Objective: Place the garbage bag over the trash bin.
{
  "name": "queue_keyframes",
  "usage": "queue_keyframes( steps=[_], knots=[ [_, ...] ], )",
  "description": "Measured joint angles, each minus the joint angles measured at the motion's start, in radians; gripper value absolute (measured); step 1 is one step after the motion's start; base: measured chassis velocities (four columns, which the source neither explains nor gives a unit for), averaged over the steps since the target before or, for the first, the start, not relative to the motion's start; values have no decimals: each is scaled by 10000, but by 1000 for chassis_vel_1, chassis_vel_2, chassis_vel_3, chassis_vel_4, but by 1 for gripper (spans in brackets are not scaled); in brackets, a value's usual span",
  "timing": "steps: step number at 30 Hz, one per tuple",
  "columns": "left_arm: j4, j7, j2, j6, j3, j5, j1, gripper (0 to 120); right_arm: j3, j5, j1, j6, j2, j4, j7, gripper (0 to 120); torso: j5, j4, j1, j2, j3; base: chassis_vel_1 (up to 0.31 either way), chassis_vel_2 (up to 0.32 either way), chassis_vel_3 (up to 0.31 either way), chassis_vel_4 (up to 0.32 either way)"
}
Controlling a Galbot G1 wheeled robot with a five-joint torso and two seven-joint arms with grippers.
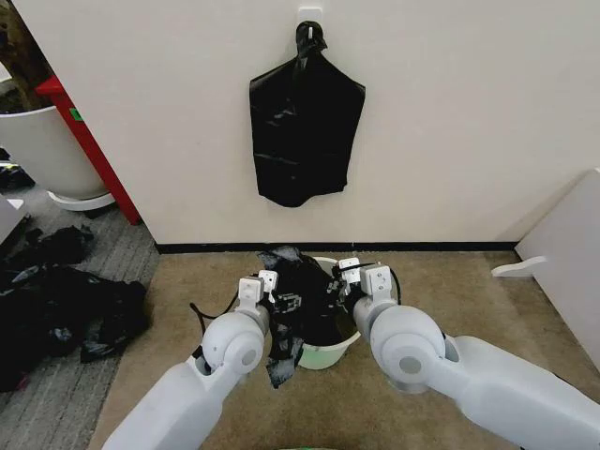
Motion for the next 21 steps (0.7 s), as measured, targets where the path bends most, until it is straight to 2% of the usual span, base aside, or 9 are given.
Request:
queue_keyframes(
  steps=[14,18,21],
  knots=[
    [487,-489,-285,3,13,-510,-128,100,24,46,-3,9,-34,-13,-1,0,-2,0,0,0,0,0,0,0,0],
    [580,-549,-317,3,33,-550,-126,95,34,48,-23,11,-54,-13,0,0,-1,0,0,0,0,0,0,0,0],
    [669,-651,-368,3,72,-644,-148,85,64,49,-59,13,-74,-14,0,0,-1,0,0,0,0,0,0,0,0]
  ],
)
